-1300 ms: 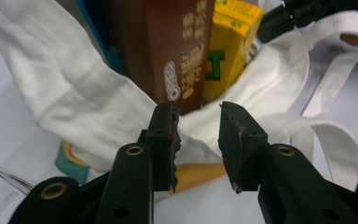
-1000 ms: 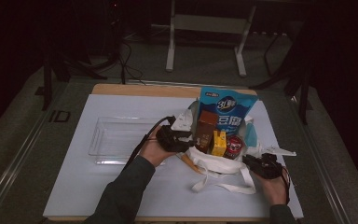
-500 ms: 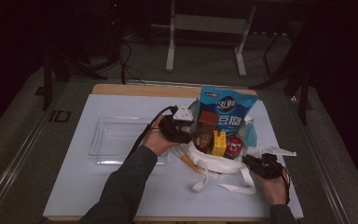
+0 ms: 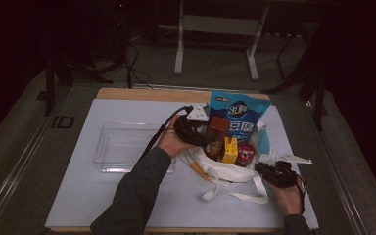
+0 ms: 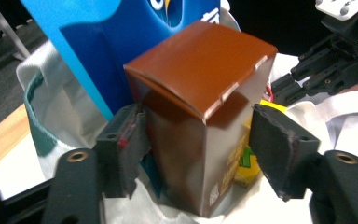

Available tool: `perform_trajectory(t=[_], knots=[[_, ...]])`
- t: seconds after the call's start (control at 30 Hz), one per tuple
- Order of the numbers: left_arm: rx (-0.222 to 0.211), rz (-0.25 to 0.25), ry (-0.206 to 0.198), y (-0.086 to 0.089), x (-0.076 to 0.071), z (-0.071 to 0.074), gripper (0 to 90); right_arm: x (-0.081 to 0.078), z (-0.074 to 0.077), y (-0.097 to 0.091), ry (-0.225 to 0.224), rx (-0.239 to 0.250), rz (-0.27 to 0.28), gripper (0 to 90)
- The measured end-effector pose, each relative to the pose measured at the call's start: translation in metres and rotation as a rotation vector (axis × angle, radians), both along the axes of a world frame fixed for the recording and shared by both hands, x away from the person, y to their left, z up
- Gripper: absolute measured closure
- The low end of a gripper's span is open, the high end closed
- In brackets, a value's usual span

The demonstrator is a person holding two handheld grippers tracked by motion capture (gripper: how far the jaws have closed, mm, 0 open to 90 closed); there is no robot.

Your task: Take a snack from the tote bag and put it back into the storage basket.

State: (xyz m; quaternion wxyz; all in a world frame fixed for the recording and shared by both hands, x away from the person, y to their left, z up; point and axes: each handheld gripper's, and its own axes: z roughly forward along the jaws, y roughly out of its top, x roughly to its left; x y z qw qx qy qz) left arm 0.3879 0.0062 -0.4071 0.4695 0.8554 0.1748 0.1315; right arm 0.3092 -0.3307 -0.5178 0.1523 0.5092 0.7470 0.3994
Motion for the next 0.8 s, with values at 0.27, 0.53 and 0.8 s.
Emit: perform_trajectory(t=[0.27,0.53,0.8], knots=[[-0.01,-0.037,0.033,0.001,0.012,0.002,33.1,0.0,0.0,-0.001,0.002,0.005,0.002,74.5],[-0.039,-0.068,0.072,-0.005,0.023,0.0,24.6,0.0,0.0,-0.001,0.002,0.009,0.004,74.0],[-0.018,-0.039,0.05,-0.011,0.018,-0.001,26.9,-0.001,-0.001,-0.002,0.005,0.016,0.005,73.6]])
